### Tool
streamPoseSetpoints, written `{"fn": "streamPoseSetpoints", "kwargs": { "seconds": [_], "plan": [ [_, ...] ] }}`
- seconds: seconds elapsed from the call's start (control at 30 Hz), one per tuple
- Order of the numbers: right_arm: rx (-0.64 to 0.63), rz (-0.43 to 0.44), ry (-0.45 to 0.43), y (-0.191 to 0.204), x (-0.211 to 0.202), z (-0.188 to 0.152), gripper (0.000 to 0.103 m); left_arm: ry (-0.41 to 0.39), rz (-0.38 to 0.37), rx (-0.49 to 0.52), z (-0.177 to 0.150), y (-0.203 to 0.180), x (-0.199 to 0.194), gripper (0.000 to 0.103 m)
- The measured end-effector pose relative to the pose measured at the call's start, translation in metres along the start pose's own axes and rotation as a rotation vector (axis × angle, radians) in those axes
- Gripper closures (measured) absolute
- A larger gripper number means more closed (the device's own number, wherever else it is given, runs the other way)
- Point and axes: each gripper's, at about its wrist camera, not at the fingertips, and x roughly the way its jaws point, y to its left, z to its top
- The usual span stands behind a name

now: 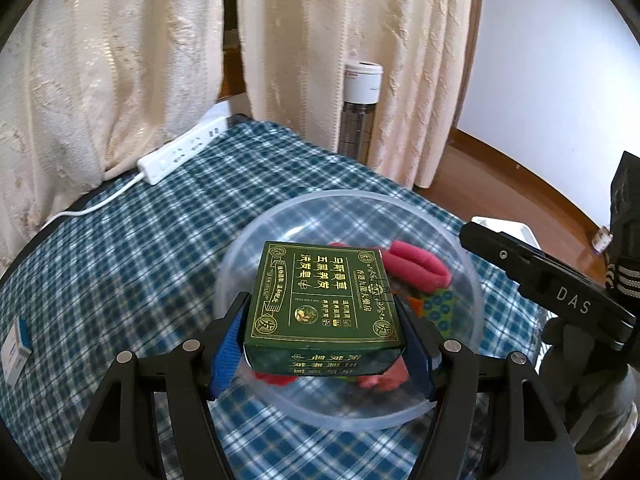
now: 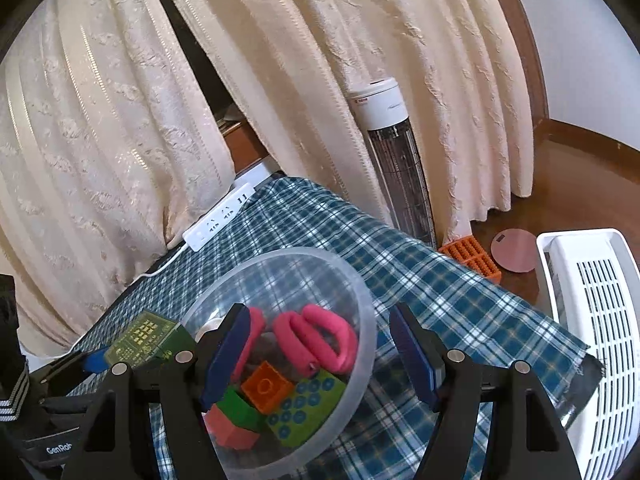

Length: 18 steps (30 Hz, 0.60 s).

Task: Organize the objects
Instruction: 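Lower the curler and green box into the bowl and open both grippers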

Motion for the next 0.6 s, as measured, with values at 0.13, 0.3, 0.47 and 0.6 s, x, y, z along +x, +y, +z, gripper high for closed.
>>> {"fn": "streamPoseSetpoints", "kwargs": {
  "seconds": [0.13,0.3,0.47,0.6],
  "plan": [
    [0.014,-0.009,-0.006,-0.006,-0.002,0.001,0.028,0.01,-0.038,0.008,0.004,-0.008,0.007,0.033],
    [0.032,-0.024,-0.016,-0.013,-0.006,0.003,0.028,0.011,-0.074,0.01,0.012,-0.015,0.017,0.033],
    [0.043,-0.041,-0.03,-0.016,-0.008,0.004,0.028,-0.009,-0.108,0.023,0.022,-0.019,0.026,0.032],
    [0.04,-0.039,-0.026,-0.014,-0.007,0.004,0.028,-0.013,-0.109,0.021,0.027,-0.016,0.03,0.026]
  ]
}}
